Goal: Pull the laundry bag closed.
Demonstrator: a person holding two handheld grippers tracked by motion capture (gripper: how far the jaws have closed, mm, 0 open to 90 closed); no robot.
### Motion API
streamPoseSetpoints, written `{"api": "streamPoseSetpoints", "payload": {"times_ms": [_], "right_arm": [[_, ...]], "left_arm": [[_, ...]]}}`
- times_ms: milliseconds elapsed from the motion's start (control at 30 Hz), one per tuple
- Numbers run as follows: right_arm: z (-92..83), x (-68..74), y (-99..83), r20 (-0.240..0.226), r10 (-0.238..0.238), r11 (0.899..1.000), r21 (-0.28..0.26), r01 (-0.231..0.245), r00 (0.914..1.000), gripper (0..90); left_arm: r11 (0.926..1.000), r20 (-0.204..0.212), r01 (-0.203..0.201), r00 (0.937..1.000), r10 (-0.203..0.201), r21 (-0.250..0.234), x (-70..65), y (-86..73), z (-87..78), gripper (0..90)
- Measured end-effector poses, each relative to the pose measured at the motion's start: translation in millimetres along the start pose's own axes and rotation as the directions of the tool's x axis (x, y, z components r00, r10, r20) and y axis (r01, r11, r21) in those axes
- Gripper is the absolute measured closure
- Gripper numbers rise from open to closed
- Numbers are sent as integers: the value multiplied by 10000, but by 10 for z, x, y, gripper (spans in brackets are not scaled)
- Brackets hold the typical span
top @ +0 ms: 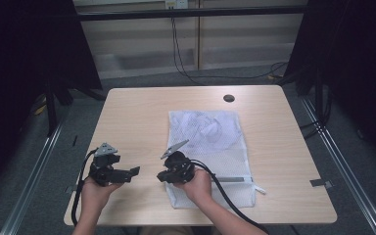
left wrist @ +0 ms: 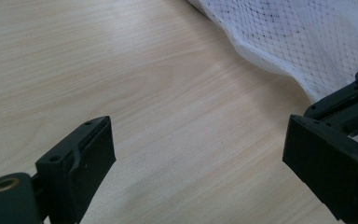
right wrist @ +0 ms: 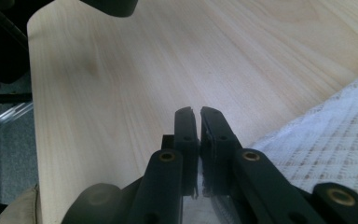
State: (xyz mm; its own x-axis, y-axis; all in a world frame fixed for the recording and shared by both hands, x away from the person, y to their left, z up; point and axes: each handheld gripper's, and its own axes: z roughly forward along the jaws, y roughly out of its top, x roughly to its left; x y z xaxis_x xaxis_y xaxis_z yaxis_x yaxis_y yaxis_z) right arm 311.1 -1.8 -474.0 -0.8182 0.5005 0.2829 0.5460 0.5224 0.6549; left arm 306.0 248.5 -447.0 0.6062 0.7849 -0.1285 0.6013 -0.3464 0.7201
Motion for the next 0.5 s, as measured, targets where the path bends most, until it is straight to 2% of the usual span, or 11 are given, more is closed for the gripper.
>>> {"api": "streamPoseSetpoints", "payload": {"times_ms": [233, 500], "right_arm": [[-79, -56, -42, -139, 280, 9995, -113, -282, 9995, 846], [-166, -87, -74, -170, 299, 9995, -122, -301, 9994, 836]], "left_arm": [[9999, 104, -43, 9999, 42, 125, -21, 2, 33, 87], [9999, 211, 6, 9998, -8, 131, -24, 1, 50, 87]]}}
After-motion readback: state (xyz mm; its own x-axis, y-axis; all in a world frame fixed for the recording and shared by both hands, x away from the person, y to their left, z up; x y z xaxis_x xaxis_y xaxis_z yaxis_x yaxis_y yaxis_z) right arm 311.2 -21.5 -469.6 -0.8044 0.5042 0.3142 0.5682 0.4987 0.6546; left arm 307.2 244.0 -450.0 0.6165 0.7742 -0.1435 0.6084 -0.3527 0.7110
